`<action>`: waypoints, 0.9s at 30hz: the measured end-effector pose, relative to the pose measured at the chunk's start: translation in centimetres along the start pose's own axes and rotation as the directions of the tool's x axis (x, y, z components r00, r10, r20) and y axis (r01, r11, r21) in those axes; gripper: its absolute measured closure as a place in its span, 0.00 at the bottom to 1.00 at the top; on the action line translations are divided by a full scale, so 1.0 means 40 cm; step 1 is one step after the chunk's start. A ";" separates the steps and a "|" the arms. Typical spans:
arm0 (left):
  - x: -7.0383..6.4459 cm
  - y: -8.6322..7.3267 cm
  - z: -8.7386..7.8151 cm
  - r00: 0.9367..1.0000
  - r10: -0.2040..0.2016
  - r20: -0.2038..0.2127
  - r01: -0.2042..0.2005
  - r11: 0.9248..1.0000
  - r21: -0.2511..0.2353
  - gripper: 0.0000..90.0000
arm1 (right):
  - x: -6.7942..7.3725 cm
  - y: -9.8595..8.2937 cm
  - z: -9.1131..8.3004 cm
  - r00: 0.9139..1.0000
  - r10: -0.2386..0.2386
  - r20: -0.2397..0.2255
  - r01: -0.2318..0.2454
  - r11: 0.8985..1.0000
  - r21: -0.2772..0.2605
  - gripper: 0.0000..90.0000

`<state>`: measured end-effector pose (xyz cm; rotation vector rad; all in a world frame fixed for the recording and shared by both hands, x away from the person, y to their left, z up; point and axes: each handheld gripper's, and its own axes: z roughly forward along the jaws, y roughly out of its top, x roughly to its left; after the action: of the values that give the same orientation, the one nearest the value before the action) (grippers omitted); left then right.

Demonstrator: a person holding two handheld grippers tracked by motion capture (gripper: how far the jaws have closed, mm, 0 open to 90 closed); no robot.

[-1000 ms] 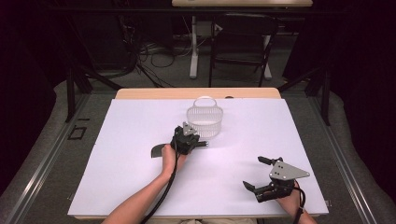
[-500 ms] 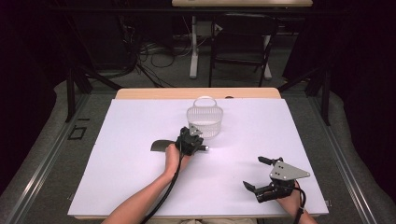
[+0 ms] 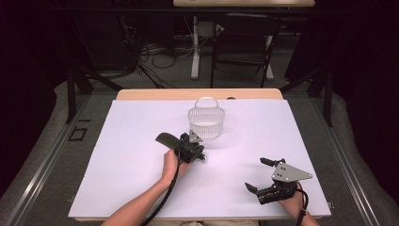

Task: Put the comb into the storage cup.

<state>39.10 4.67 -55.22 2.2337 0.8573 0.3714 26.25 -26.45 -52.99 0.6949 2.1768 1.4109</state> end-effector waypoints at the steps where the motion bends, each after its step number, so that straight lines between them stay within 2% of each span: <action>1: -0.001 -0.003 -0.003 1.000 -0.002 0.006 0.002 1.000 0.003 1.00 | 0.000 0.000 0.000 1.000 0.001 0.001 -0.001 1.000 0.000 0.00; 15: 0.009 -0.039 -0.057 1.000 0.009 0.029 -0.011 0.999 0.052 1.00 | -0.001 0.000 -0.002 1.000 0.002 0.006 -0.002 1.000 0.001 0.00; 20: 0.015 -0.051 -0.071 1.000 0.016 0.020 -0.018 0.997 0.077 1.00 | -0.001 0.001 -0.002 1.000 0.000 0.009 0.000 1.000 -0.001 0.00; 27: 0.021 -0.070 -0.092 0.999 0.049 -0.015 -0.048 0.994 0.103 1.00 | -0.001 0.000 -0.001 1.000 0.001 0.007 -0.001 1.000 0.003 0.00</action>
<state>36.63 8.62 -54.55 2.3525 0.8493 0.3774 26.24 -26.49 -52.96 0.7012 2.1737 1.4038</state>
